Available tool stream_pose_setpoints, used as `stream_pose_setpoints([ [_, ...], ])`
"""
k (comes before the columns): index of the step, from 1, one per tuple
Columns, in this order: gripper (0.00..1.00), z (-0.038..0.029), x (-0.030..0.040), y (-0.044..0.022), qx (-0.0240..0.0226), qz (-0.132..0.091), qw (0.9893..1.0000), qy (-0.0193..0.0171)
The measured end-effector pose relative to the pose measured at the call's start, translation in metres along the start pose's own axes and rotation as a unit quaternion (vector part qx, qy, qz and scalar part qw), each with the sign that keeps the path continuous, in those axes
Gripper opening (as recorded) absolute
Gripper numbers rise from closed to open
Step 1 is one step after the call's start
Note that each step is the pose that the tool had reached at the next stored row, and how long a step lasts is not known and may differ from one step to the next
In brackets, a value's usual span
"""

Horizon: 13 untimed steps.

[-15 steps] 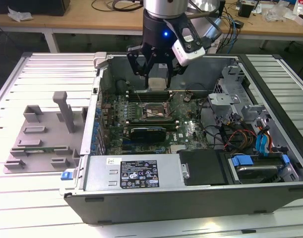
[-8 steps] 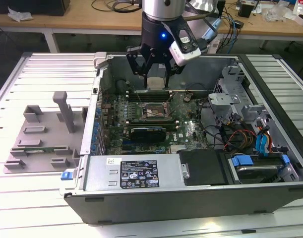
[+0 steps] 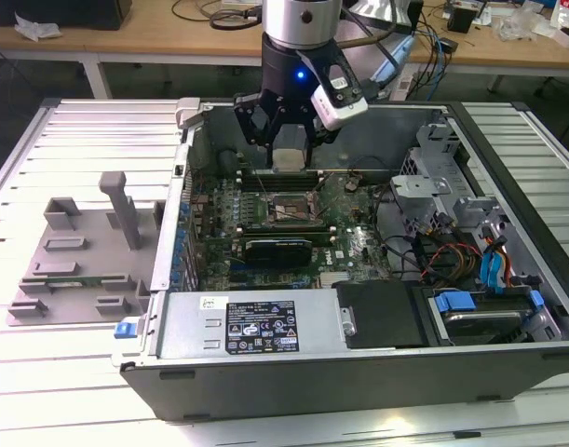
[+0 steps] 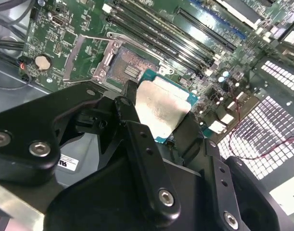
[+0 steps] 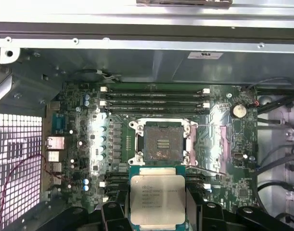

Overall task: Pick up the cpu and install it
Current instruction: 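Pick up the cpu and move it towards the insertion slot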

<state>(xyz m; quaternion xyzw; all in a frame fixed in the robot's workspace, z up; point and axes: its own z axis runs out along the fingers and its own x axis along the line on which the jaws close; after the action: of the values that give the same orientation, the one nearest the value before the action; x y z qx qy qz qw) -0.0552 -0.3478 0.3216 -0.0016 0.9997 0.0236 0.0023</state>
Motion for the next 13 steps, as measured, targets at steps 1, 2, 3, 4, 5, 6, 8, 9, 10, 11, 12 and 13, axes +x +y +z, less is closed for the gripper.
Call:
stream_pose_setpoints([
  [1, 0.55, 0.0019, 0.0003, 0.0016, -0.0002, 0.000, 1.0000, 0.0000],
  [2, 0.55, 0.0045, 0.0004, 0.0038, -0.0006, 0.000, 1.0000, 0.0001],
  [3, 0.55, 0.0072, 0.0004, 0.0054, -0.0017, 0.000, 1.0000, 0.0000],
  [4, 0.55, 0.0095, 0.0004, 0.0068, -0.0025, 0.000, 1.0000, 0.0000],
  [5, 0.55, 0.0114, 0.0004, 0.0080, -0.0032, 0.000, 1.0000, 0.0000],
  [6, 0.55, 0.0133, 0.0004, 0.0086, -0.0035, 0.000, 1.0000, 0.0000],
  [8, 0.55, 0.0177, 0.0004, 0.0089, -0.0035, 0.000, 1.0000, 0.0000],
  [9, 0.55, 0.0198, 0.0004, 0.0088, -0.0035, 0.000, 1.0000, 0.0000],
  [10, 0.55, 0.0219, 0.0005, 0.0088, -0.0039, 0.000, 1.0000, 0.0000],
  [11, 0.55, 0.0228, 0.0005, 0.0088, -0.0039, 0.000, 1.0000, 0.0000],
  [12, 0.55, 0.0230, 0.0005, 0.0087, -0.0038, 0.000, 1.0000, 0.0001],
  [13, 0.55, 0.0231, 0.0005, 0.0087, -0.0039, 0.000, 1.0000, 0.0000],
])
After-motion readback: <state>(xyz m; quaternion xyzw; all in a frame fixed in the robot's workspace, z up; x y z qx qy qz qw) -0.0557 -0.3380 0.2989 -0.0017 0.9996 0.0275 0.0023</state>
